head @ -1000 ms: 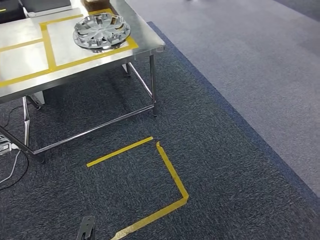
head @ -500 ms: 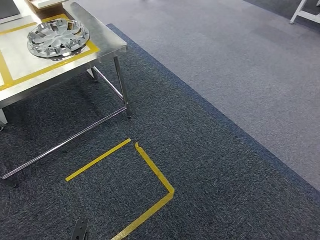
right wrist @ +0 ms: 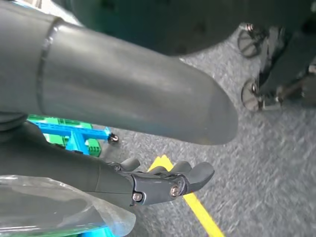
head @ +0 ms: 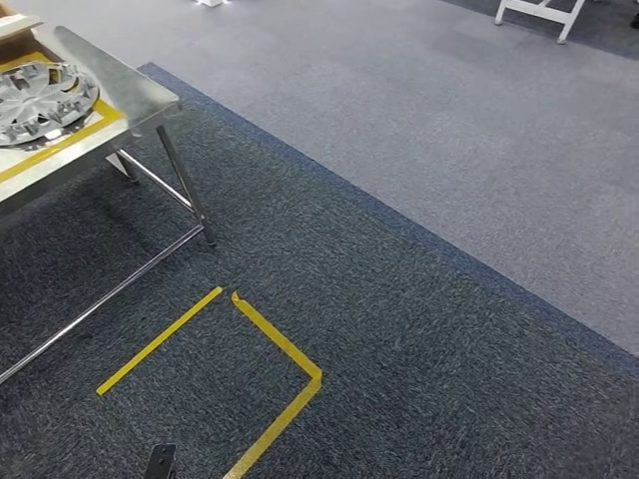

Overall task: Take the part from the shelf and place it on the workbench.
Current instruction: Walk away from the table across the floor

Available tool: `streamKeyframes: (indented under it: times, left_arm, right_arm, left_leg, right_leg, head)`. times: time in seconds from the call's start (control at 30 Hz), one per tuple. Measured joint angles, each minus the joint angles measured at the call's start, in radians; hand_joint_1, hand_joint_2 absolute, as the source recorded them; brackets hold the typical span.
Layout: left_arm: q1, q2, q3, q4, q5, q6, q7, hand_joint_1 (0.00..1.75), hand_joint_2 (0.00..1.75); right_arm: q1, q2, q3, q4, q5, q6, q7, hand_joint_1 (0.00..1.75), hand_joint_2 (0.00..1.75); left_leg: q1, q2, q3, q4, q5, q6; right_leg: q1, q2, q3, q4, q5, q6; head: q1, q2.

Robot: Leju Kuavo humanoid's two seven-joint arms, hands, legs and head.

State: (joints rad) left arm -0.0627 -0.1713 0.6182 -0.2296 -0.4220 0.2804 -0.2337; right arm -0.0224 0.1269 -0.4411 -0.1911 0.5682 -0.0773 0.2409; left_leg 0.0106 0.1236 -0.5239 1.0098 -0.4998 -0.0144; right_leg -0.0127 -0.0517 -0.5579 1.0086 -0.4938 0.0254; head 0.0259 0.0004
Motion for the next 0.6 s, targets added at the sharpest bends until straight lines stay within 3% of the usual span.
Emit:
streamKeyframes:
  times: [0.07,0.13,0.2,0.23,0.3,0.37,0.43,0.5,0.53,0.6]
  left_arm:
    - [-0.002,0.000,0.000,0.000,0.000,0.002,0.000,0.00,0.00]
    - [0.001,0.000,0.000,0.000,0.000,0.006,0.001,0.00,0.00]
    - [0.005,0.000,0.002,0.000,0.000,0.011,0.002,0.00,0.00]
    - [0.006,0.000,0.002,0.000,0.000,0.013,0.002,0.00,0.00]
    - [0.004,0.000,0.005,0.000,0.002,0.015,0.000,0.00,0.00]
    - [0.003,0.003,0.008,0.000,0.005,0.015,-0.001,0.00,0.00]
    - [0.003,0.006,0.011,0.000,0.008,0.012,-0.003,0.00,0.00]
    - [0.002,0.005,0.014,0.000,0.009,0.007,-0.005,0.00,0.00]
    - [0.000,0.005,0.015,0.000,0.008,0.005,-0.006,0.00,0.00]
    - [0.000,0.005,0.016,0.000,0.006,0.002,-0.007,0.00,0.00]
  right_arm:
    - [0.002,0.002,-0.003,0.000,-0.003,-0.002,-0.002,0.00,0.00]
    - [-0.001,0.006,-0.006,0.000,-0.005,-0.001,-0.003,0.00,0.00]
    - [-0.003,0.011,-0.009,0.000,-0.005,0.004,-0.001,0.00,0.00]
    - [-0.003,0.013,-0.011,0.000,-0.005,0.007,0.002,0.00,0.00]
    - [-0.002,0.018,-0.014,0.001,-0.002,0.013,0.008,0.00,0.00]
    - [-0.003,0.024,-0.015,0.001,0.001,0.018,0.008,0.00,0.00]
    - [-0.007,0.028,-0.016,0.002,0.005,0.020,0.002,0.00,0.00]
    - [-0.006,0.028,-0.016,0.002,0.010,0.021,-0.006,0.00,0.00]
    - [-0.004,0.028,-0.016,0.002,0.012,0.021,-0.008,0.00,0.00]
    - [-0.005,0.027,-0.016,0.002,0.014,0.021,-0.011,0.00,0.00]
  left_leg:
    - [0.006,-0.045,-0.013,0.043,-0.036,-0.010]
    - [0.007,-0.100,-0.062,0.158,-0.102,-0.011]
    - [0.005,-0.113,-0.112,0.268,-0.138,-0.006]
    - [0.004,-0.115,-0.120,0.279,-0.129,-0.003]
    - [0.001,-0.130,-0.089,0.196,-0.061,0.010]
    - [0.000,-0.178,-0.038,0.070,-0.003,0.025]
    - [-0.001,-0.205,-0.018,0.015,0.007,0.028]
    - [-0.001,-0.187,-0.015,0.003,0.010,0.029]
    - [0.000,-0.175,-0.013,-0.004,0.014,0.033]
    - [0.005,-0.148,-0.011,-0.016,0.022,0.040]
  right_leg:
    - [-0.001,0.021,-0.001,-0.002,0.006,-0.015]
    - [0.000,0.045,-0.003,-0.003,0.012,-0.024]
    - [0.004,0.075,-0.006,-0.002,0.015,-0.029]
    - [0.007,0.091,-0.006,-0.002,0.016,-0.030]
    - [0.010,0.121,-0.004,-0.002,0.017,-0.030]
    - [0.013,0.147,-0.005,0.000,0.018,-0.028]
    - [0.011,0.169,-0.015,0.003,0.022,-0.018]
    - [0.006,0.187,-0.028,0.001,0.028,-0.005]
    - [0.007,0.175,-0.034,0.005,0.024,0.001]
    - [0.010,0.121,-0.068,0.066,-0.016,0.010]
  head:
    - [-0.003,0.000]
    - [-0.006,0.000]
    - [-0.007,0.000]
    - [-0.007,0.000]
    - [-0.007,0.000]
    - [-0.006,0.000]
    - [-0.006,0.000]
    - [-0.006,0.000]
    - [-0.006,0.000]
    - [0.001,0.000]
